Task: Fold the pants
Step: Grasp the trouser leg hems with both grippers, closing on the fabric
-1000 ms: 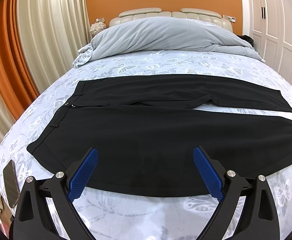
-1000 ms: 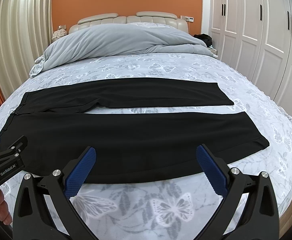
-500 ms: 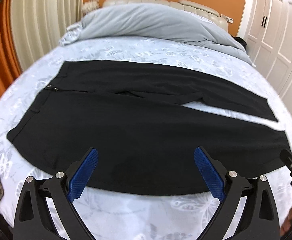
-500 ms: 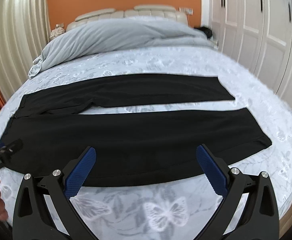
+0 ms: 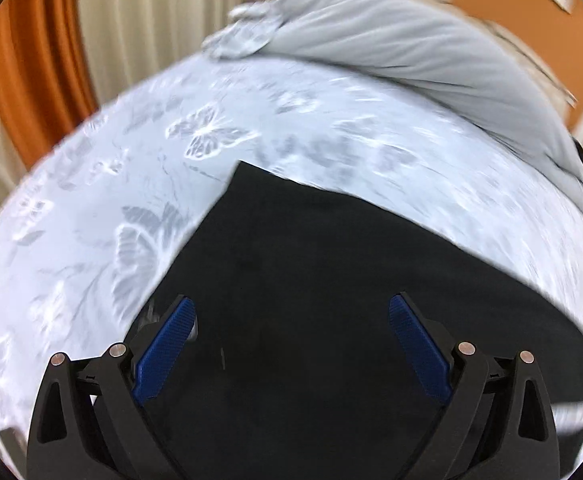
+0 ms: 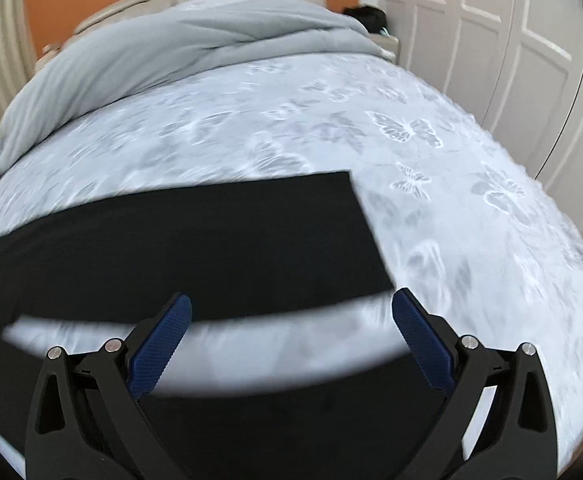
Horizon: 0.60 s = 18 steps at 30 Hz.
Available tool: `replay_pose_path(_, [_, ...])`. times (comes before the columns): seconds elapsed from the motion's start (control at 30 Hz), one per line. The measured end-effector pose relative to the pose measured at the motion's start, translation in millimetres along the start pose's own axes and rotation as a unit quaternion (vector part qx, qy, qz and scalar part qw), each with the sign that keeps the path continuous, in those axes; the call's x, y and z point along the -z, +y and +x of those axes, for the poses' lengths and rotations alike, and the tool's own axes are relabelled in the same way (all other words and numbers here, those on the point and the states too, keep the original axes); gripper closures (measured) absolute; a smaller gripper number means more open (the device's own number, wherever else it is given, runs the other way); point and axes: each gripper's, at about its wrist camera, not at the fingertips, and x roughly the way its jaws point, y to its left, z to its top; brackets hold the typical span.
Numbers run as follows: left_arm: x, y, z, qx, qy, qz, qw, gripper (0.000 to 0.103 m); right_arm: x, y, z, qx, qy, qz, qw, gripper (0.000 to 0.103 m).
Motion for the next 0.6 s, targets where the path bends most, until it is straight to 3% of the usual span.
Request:
replay_pose_path(0.1, [-39, 30, 54, 0.032, 0.029, -0.099, 0.9942, 0.007, -33, -15, 46, -0.005, 0.015, 0.032, 0.999, 0.005])
replay_pose_path(0.2, [-51, 36, 91, 0.049, 0.053, -0.141, 0.9873, 0.007, -57, -19, 86, -0.002, 0.024, 0.043, 0.999, 0.005])
replay_pose_path(0.23, [-51, 35, 102, 0.04, 0.059, -0.148, 0.9864, 0.005, -63, -21, 100, 0.006, 0.028, 0.046, 0.999, 0.005])
replay_pose_path(0.3, [-54, 26, 106, 0.006, 0.013, -0.133, 0.991, 0.005, -68, -24, 123, 0.027, 0.041, 0.054, 0.997, 0.005])
replay_pose_path(0.4, [-59, 12, 117, -0.022, 0.002, -0.096, 0.9951, 0.008, -70, -29, 149, 0.036, 0.06, 0.072, 0.995, 0.005])
replay_pose_path(0.47, [-58, 2, 121, -0.049, -0.015, -0.054, 0.9972, 0.017, -69, -27, 151, 0.037, 0.034, 0.073, 0.996, 0.006])
replay_pose_path(0.5, [-58, -3, 123, -0.063, -0.018, -0.032, 0.9974, 0.031, -70, -26, 151, 0.033, 0.029, 0.072, 0.996, 0.013])
replay_pose_path(0.53, [-59, -3, 123, -0.069, -0.023, -0.024, 0.9971, 0.05, -69, -24, 150, 0.026, 0.022, 0.066, 0.997, 0.039])
replay_pose_path(0.57, [-60, 0, 119, -0.071, -0.031, -0.023, 0.9967, 0.065, -69, -23, 144, 0.013, 0.013, 0.064, 0.998, 0.072])
replay_pose_path(0.6, [-61, 6, 116, -0.063, -0.031, -0.031, 0.9971, 0.075, -71, -24, 143, -0.006, 0.014, 0.072, 0.997, 0.092])
